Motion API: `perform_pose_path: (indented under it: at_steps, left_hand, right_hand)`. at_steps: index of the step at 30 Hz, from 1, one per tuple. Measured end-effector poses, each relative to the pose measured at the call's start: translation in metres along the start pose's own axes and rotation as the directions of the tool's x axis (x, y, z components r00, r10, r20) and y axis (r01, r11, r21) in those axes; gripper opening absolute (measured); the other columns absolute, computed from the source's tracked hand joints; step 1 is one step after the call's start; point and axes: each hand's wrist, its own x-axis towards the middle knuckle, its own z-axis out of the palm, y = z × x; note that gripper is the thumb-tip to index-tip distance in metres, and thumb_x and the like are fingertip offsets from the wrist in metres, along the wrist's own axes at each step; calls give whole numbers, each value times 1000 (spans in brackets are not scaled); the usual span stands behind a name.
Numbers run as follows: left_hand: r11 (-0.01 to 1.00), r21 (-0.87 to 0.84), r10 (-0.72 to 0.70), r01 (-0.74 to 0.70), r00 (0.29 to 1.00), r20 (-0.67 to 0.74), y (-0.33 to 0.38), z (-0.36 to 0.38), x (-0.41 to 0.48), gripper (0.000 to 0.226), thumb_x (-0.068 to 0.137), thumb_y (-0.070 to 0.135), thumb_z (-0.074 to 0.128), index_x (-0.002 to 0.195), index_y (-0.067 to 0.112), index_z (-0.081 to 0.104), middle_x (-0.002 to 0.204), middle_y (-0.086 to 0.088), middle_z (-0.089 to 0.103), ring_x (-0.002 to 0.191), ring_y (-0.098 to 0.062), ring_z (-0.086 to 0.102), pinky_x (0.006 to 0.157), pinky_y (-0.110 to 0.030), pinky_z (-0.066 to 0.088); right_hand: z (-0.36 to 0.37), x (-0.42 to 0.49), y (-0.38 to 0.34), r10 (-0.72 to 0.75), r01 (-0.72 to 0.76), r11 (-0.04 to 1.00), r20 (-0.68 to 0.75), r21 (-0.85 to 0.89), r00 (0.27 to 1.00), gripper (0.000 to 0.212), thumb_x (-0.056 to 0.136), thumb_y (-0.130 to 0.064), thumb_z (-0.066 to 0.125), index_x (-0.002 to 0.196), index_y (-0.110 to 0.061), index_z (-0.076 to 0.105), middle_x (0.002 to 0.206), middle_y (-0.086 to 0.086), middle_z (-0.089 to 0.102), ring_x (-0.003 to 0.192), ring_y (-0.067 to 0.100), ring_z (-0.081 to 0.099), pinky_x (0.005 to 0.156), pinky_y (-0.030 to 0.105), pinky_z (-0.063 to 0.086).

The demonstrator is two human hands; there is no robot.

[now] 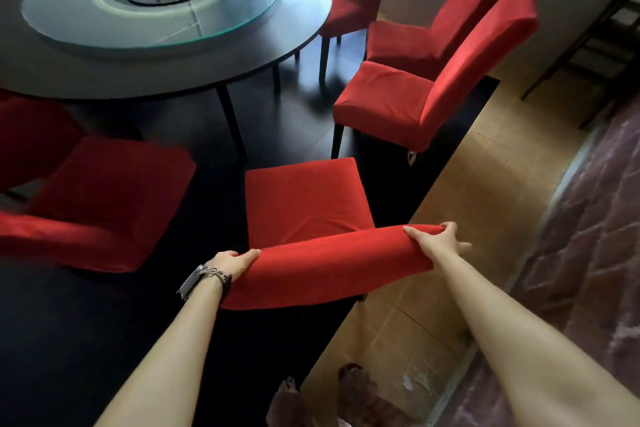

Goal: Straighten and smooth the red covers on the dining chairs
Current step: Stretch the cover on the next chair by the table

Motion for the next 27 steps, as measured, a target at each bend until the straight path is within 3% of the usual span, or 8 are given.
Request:
perform_pose_path:
  at_steps: [5,8,11,15,16,19,23,27]
  left_hand:
    - [942,-282,-200,181,979,-39,-11,9,8,81,74,62,67,125,0,57,125,-20,58,110,-36,57,102,-41,42]
    - [905,-363,-228,222,973,26,-13,8,11,74,76,58,67,123,1,59,121,-21,59,107,-36,58,102,-43,42]
    - [880,-418,-211,228,974,86,-15,8,9,65,78,58,64,116,5,63,116,-22,63,104,-38,62,100,-46,46]
    - [820,-502,-274,275,958,78,-17,10,9,58,69,55,74,101,7,66,96,-20,67,79,-37,68,65,-42,57]
    - [807,-521,-279,279,957,80,-18,11,9,58,69,53,75,101,6,66,95,-20,66,78,-37,67,63,-40,57]
    - [781,-573,-255,246,965,66,-18,10,7,58,71,46,77,110,4,65,105,-20,65,87,-37,66,70,-42,56]
    - [798,-576,-194,179,980,37,-22,9,5,58,79,47,72,117,3,64,117,-20,63,106,-35,62,97,-45,49]
    - [802,-582,-136,134,990,41,-25,5,11,55,85,42,66,128,8,58,128,-17,58,116,-32,57,103,-42,43]
  right_hand:
    - [-2,16,8,41,-26,987,-92,161,995,67,73,-44,79,127,-16,50,133,16,45,111,38,54,83,37,45]
    - [-12,35,9,220,-218,901,41,375,975,71,75,-36,79,132,-7,49,133,17,51,117,38,53,94,50,49]
    - [-17,43,7,278,-314,879,149,359,949,70,75,-32,78,132,-4,48,132,18,51,115,39,54,94,54,48]
    - [-12,47,6,252,-262,911,74,320,965,63,77,-32,75,128,-3,52,128,19,54,114,39,55,95,54,48]
    - [-11,48,5,240,-245,919,54,309,969,61,78,-31,74,127,-2,53,127,20,55,113,39,56,95,53,48]
    - [-10,47,5,222,-225,931,43,288,974,60,77,-31,74,125,-1,55,125,21,57,111,40,57,95,53,48]
    - [-9,47,-1,201,-198,945,15,261,979,57,79,-26,73,124,3,54,124,23,56,111,41,57,94,50,49]
    - [-4,44,-9,178,-177,951,19,254,984,56,80,-23,72,125,3,53,125,22,56,111,40,57,92,48,50]
